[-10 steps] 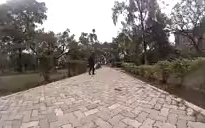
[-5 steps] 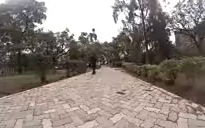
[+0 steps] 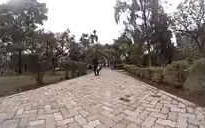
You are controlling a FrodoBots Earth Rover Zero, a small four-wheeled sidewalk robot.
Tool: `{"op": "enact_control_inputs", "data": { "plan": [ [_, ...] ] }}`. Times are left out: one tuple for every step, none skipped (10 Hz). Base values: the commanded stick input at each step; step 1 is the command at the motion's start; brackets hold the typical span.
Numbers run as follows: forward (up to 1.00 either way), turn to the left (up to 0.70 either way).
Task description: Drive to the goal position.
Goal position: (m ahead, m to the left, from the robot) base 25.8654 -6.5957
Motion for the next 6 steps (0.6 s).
{"op": "enact_control_inputs", "data": {
  "plan": [
    [0.7, 0.0],
    [0.7, 0.0],
    [0.7, 0.0],
    [0.7, 0.0],
    [0.7, 0.0],
    [0.7, 0.0]
  ]
}}
